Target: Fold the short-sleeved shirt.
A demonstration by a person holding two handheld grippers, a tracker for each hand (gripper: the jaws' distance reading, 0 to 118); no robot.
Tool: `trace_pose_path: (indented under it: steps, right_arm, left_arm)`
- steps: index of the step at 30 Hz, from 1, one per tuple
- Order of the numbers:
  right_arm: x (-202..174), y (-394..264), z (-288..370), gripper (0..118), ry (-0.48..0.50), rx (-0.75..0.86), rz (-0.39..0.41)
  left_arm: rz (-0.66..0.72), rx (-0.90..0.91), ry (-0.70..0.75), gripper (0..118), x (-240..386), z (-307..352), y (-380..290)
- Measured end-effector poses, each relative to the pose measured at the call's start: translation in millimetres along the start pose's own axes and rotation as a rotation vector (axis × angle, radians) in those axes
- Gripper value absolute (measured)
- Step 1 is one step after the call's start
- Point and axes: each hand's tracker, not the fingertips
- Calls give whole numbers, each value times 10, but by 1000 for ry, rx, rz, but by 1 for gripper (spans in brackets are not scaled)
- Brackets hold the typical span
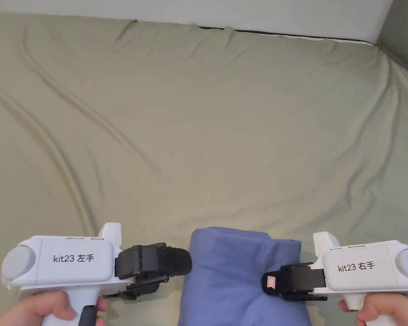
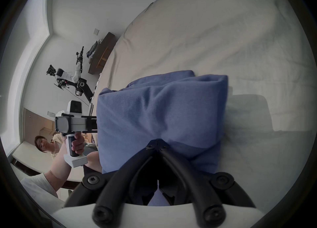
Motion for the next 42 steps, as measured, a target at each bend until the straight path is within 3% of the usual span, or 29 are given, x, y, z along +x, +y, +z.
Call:
trace_pose_path:
  steps: [3, 4, 5, 7, 8, 11, 12, 13, 14, 16, 19, 24, 33, 37, 40, 42]
  right_arm:
    - [50, -10, 63, 0, -23, -1, 19]
    - [68, -12, 85, 0, -37, 0, 24]
    - [92, -19, 102, 0, -34, 3, 22]
    - [141, -47, 122, 0, -35, 19, -23]
    - [154, -58, 126, 0, -32, 22, -30]
    - [133, -74, 136, 0, -39, 25, -23]
    - [125, -77, 150, 0, -46, 25, -19]
    - [117, -84, 169, 0, -48, 28, -18]
    - [102, -94, 188, 0, -53, 35, -14]
    - [52, -114, 243, 0, -74, 74, 8]
    - [-60, -156, 317, 0, -43, 109, -2]
    - [-389, -271, 425, 0, 17, 134, 63]
    - [-867, -532, 482, 0, 103, 165, 125]
    - [-959, -563, 421, 0, 32, 155, 167]
    - [-947, -542, 418, 0, 37, 162, 152]
    - [-949, -535, 417, 0, 35, 171, 140]
  left_arm:
    - [12, -73, 15, 110, -140, -415, 102]
    - [8, -15, -164, 111, -163, -389, 106]
    - [43, -22, -191, 111, -185, -462, 115]
    - [67, -67, -138, 104, -59, -722, 90]
    - [5, -77, -186, 102, 5, -801, 72]
    - [-166, -124, -88, 92, 116, -1028, 103]
    - [-202, -130, -85, 79, 159, -1039, 113]
    - [-218, -137, -49, 47, 170, -1023, 139]
    - [-223, -142, 0, 34, 239, -1022, 114]
    - [-159, -134, 75, 33, 182, -937, 157]
    - [-205, -111, 100, 33, 219, -685, 173]
    - [-248, -83, 197, 33, 354, 115, 276]
    - [-255, -150, 710, 32, 121, 2121, 919]
    - [-220, -124, 964, 32, -104, 2693, 1128]
    - [-146, -121, 1132, 32, -309, 2925, 1191]
    - [-149, -117, 1154, 45, -383, 2992, 1214]
